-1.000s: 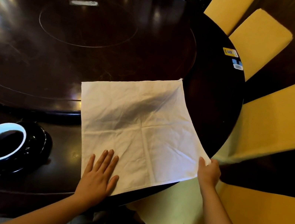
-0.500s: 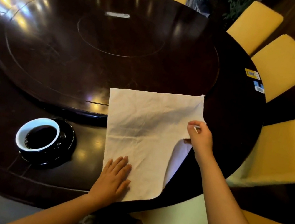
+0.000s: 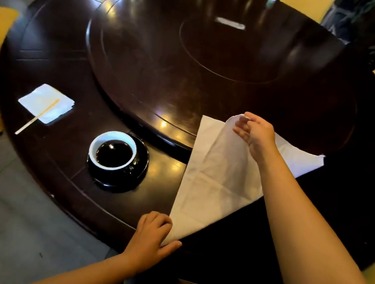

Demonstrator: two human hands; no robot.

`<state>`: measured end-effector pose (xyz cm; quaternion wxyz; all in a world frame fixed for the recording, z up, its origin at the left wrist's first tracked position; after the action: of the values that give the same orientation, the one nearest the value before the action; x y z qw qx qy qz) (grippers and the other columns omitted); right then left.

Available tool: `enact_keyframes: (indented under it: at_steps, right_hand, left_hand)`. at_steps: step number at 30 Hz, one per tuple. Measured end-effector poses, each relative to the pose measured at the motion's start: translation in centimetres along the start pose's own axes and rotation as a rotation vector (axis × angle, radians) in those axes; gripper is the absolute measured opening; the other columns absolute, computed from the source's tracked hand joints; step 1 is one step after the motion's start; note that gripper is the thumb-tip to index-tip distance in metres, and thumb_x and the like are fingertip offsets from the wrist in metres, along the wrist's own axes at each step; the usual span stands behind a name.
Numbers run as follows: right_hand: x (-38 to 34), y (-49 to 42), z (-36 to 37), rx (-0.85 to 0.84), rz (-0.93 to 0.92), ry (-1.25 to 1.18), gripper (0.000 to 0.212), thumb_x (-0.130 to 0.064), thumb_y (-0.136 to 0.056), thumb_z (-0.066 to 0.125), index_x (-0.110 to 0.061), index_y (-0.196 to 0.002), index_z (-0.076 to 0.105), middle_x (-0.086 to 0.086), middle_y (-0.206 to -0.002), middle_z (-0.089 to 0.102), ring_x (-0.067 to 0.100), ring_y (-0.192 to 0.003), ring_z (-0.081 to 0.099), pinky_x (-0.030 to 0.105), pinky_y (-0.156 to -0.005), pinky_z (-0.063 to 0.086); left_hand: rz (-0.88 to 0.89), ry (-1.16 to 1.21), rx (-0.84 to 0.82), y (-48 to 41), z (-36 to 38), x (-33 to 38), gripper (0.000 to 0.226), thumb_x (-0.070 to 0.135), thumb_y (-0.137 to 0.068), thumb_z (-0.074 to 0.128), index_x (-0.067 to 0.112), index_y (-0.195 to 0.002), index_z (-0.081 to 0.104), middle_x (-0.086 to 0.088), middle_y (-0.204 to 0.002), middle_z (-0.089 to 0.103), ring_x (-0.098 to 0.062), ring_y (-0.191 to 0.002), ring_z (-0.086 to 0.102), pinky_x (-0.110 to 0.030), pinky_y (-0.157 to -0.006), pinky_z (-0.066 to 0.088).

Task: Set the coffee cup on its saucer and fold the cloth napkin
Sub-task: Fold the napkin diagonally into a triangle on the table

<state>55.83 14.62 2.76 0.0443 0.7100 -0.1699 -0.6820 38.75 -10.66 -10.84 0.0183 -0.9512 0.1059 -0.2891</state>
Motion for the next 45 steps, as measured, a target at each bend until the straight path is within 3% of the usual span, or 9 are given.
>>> enact_keyframes:
  at_steps: [7,9,12,18,25,32,37,40,45]
  right_hand:
    - [1.7,-2.4,3.3,-0.057,-0.020,0.236,0.035,-0.004,-0.096,0.041,-0.006,-0.130,0.048,0.015,-0.123,0.055,0.021,-0.096,0.060,0.026,-0.073,0.055]
    - [2.4,-2.8,3.6,-0.075,-0.025,0.273,0.036,-0.003,-0.096,0.042,-0.007,-0.131,0.047,0.014,-0.125,0.053,0.020,-0.096,0.059,0.024,-0.072,0.055]
    - [3.2,-3.1,4.6,-0.126,-0.055,0.373,0.036,-0.004,-0.096,0.042,-0.010,-0.130,0.048,0.011,-0.127,0.052,0.017,-0.099,0.057,0.020,-0.071,0.052]
    - [3.7,-3.8,6.4,-0.211,-0.046,0.429,0.036,-0.005,-0.095,0.042,-0.011,-0.130,0.048,0.011,-0.129,0.052,0.016,-0.102,0.054,0.024,-0.079,0.049]
    - [4.6,-3.7,6.9,-0.371,0.000,0.390,0.048,-0.004,-0.094,0.046,-0.018,-0.139,0.038,0.007,-0.143,0.041,0.024,-0.123,0.046,0.029,-0.088,0.046]
    - [3.5,-0.4,2.5,-0.023,-0.157,0.353,0.028,-0.008,-0.097,0.038,-0.010,-0.119,0.054,0.009,-0.106,0.061,0.011,-0.075,0.060,0.015,-0.059,0.051]
    - [9.3,6.3,-3.5,0.187,-0.131,0.583,0.020,-0.009,-0.091,0.045,-0.004,-0.106,0.057,0.017,-0.108,0.064,0.032,-0.093,0.059,0.031,-0.075,0.045]
    - [13.1,9.1,-6.5,0.271,-0.130,0.764,0.020,-0.008,-0.091,0.046,-0.003,-0.106,0.058,0.017,-0.109,0.061,0.035,-0.101,0.054,0.037,-0.081,0.044]
    - [16.1,10.5,-7.2,0.069,-0.361,1.174,0.026,0.001,-0.081,0.057,-0.009,-0.104,0.065,0.012,-0.108,0.062,0.036,-0.099,0.052,0.045,-0.081,0.043]
  left_hand:
    - [-0.330,0.120,0.079,0.6,-0.8,-0.5,0.051,0.055,-0.084,0.027,0.018,-0.082,0.062,0.010,-0.088,0.048,-0.009,-0.087,0.040,-0.025,-0.076,0.027]
    - [-0.381,0.111,0.089,0.8,-0.9,-0.6,0.039,0.046,-0.090,0.034,0.019,-0.084,0.061,0.011,-0.089,0.046,-0.008,-0.087,0.038,-0.024,-0.077,0.025]
    - [-0.391,0.098,0.082,1.1,-0.8,-0.8,0.020,0.031,-0.092,0.049,0.017,-0.087,0.062,0.011,-0.091,0.043,-0.008,-0.088,0.035,-0.024,-0.078,0.022]
    - [-0.362,0.046,0.045,1.3,-0.7,-0.7,0.020,0.033,-0.092,0.049,0.017,-0.090,0.061,0.005,-0.100,0.050,-0.007,-0.092,0.033,-0.022,-0.080,0.020]
    - [-0.249,-0.076,0.066,1.4,-0.6,-0.9,0.017,0.033,-0.082,0.046,0.020,-0.073,0.053,0.006,-0.083,0.052,-0.009,-0.080,0.037,-0.027,-0.070,0.032]
    - [-0.210,-0.157,0.045,1.4,-0.5,-0.9,0.019,0.032,-0.079,0.043,0.019,-0.071,0.053,0.005,-0.082,0.052,-0.011,-0.078,0.036,-0.026,-0.067,0.034]
    - [-0.265,-0.148,0.014,0.4,-1.0,-0.3,0.022,0.041,-0.073,0.054,0.022,-0.085,0.050,0.004,-0.083,0.052,-0.015,-0.072,0.049,-0.025,-0.062,0.039]
    - [-0.085,-0.194,0.016,-0.5,-0.6,0.4,0.021,0.031,-0.076,0.054,0.023,-0.095,0.050,0.003,-0.096,0.049,-0.018,-0.081,0.047,-0.027,-0.070,0.038]
    - [0.296,-0.374,-0.186,-0.6,0.2,1.5,0.025,0.043,-0.076,0.047,0.023,-0.086,0.058,0.005,-0.092,0.062,-0.014,-0.084,0.053,-0.025,-0.072,0.039]
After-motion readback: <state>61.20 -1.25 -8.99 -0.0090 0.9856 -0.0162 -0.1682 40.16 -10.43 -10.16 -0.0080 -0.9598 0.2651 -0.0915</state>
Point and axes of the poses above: each hand's wrist, its own y-axis away from the middle knuckle, its own z-axis out of the palm, x = y × z, the point moved 5 cm from there along -y, towards the middle knuckle
